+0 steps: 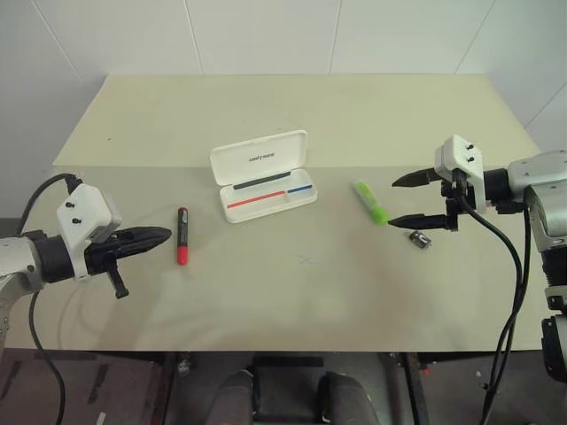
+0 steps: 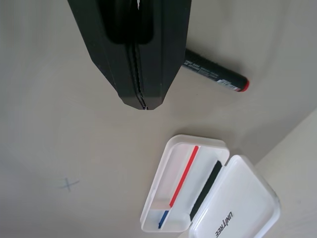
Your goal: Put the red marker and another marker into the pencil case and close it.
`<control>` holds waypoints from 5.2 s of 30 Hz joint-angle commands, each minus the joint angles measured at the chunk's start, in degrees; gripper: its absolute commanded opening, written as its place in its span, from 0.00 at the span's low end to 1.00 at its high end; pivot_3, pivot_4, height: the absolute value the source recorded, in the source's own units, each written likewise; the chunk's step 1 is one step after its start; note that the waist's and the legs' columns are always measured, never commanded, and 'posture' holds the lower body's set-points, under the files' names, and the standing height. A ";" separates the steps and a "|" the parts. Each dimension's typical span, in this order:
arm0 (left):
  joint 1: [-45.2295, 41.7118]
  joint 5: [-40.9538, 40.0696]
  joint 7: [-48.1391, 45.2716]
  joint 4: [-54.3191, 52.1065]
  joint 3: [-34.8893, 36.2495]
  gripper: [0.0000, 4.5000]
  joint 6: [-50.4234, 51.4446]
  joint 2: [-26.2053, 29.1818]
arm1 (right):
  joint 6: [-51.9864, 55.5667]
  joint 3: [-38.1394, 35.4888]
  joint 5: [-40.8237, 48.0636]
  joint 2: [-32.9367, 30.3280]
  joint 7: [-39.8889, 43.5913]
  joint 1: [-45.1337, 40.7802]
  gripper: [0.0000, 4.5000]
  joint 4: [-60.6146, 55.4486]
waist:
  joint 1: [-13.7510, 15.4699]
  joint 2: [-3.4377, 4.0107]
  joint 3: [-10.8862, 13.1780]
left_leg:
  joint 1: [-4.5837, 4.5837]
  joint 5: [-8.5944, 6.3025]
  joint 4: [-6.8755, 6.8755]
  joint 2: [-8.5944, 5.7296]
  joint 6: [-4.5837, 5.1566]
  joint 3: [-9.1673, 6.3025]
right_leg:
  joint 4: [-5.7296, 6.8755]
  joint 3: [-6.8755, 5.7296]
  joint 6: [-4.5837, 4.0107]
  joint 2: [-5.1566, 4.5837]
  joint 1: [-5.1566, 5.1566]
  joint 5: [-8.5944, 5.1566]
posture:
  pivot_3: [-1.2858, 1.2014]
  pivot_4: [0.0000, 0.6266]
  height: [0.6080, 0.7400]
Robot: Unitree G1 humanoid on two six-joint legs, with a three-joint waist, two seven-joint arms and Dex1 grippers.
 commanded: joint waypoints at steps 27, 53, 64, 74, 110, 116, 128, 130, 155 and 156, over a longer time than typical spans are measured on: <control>-24.19 2.07 -1.02 12.08 -20.28 0.64 -0.70 -3.92 | 7.44 -4.43 8.78 -3.54 0.48 4.56 1.00 -15.17 | 1.35 -0.08 0.04 | -0.06 -0.27 0.49 0.21 -0.04 0.11 | 0.02 0.16 0.01 0.25 0.04 0.03 | 0.52 0.24 1.00; -40.46 19.53 -3.68 39.83 -35.38 1.00 -15.56 -21.76 | 14.61 -7.73 15.39 -4.22 -4.36 7.80 1.00 -25.79 | 1.48 -0.20 0.10 | -0.09 -0.32 0.69 0.24 0.00 0.10 | -0.01 0.12 0.03 0.30 0.15 0.06 | 0.52 0.24 1.00; -46.11 24.92 -4.78 57.04 -37.20 1.00 -23.40 -26.65 | 16.09 -9.34 16.56 -5.56 -6.79 10.39 1.00 -29.00 | 1.50 -0.35 0.17 | -0.09 -0.33 0.72 0.24 0.03 0.10 | -0.03 0.10 0.05 0.30 0.17 0.07 | 0.52 0.24 1.00; -48.00 27.49 -4.87 63.95 -36.31 0.27 -28.28 -28.12 | 16.49 -9.70 16.80 -6.12 -7.52 11.11 1.00 -29.88 | 1.35 -0.38 0.16 | -0.08 -0.34 0.74 0.24 0.05 0.10 | -0.02 0.10 0.06 0.30 0.19 0.08 | 0.52 0.24 1.00; -24.03 25.23 -10.20 13.25 -42.24 0.00 -17.87 -19.61 | 18.65 -10.84 20.87 -13.35 -0.98 19.18 1.00 -36.61 | 2.88 -0.53 0.26 | -0.07 -0.45 0.86 0.33 0.08 0.11 | -0.17 0.14 0.03 0.36 0.28 0.14 | 0.52 0.24 1.00; -23.68 25.80 -8.96 13.38 -42.74 0.00 -18.38 -20.68 | 18.97 -11.16 21.80 -13.29 -2.79 20.03 1.00 -37.75 | 2.80 -0.53 0.26 | -0.07 -0.45 0.82 0.38 0.07 0.12 | -0.18 0.14 0.03 0.40 0.27 0.14 | 0.52 0.24 1.00; -23.70 25.71 -8.79 13.38 -42.85 0.00 -18.40 -20.60 | 18.90 -11.01 22.29 -13.60 -3.20 20.11 1.00 -37.80 | 2.86 -0.53 0.26 | -0.07 -0.45 0.83 0.39 0.07 0.11 | -0.21 0.14 0.02 0.41 0.28 0.15 | 0.52 0.24 1.00; -23.70 25.71 -8.79 13.38 -42.85 0.00 -18.40 -20.60 | 18.90 -11.01 22.30 -13.60 -3.21 20.11 1.00 -37.80 | 2.86 -0.53 0.26 | -0.07 -0.45 0.83 0.39 0.07 0.11 | -0.21 0.14 0.02 0.41 0.28 0.15 | 0.52 0.24 1.00; -20.97 20.89 -6.36 6.33 -39.84 0.69 -11.78 -20.53 | 15.99 -8.04 19.67 -12.60 -2.71 16.95 1.00 -34.23 | 2.88 -0.53 0.26 | -0.07 -0.45 0.83 0.41 0.07 0.11 | -0.41 0.14 0.01 0.43 0.30 0.17 | 0.52 0.24 1.00; -20.91 20.12 -6.33 5.94 -39.30 0.69 -11.25 -20.43 | 15.89 -7.96 19.56 -12.56 -2.69 16.91 1.00 -34.06 | 2.88 -0.53 0.26 | -0.07 -0.45 0.83 0.41 0.07 0.11 | -0.41 0.14 0.01 0.43 0.30 0.17 | 0.52 0.24 1.00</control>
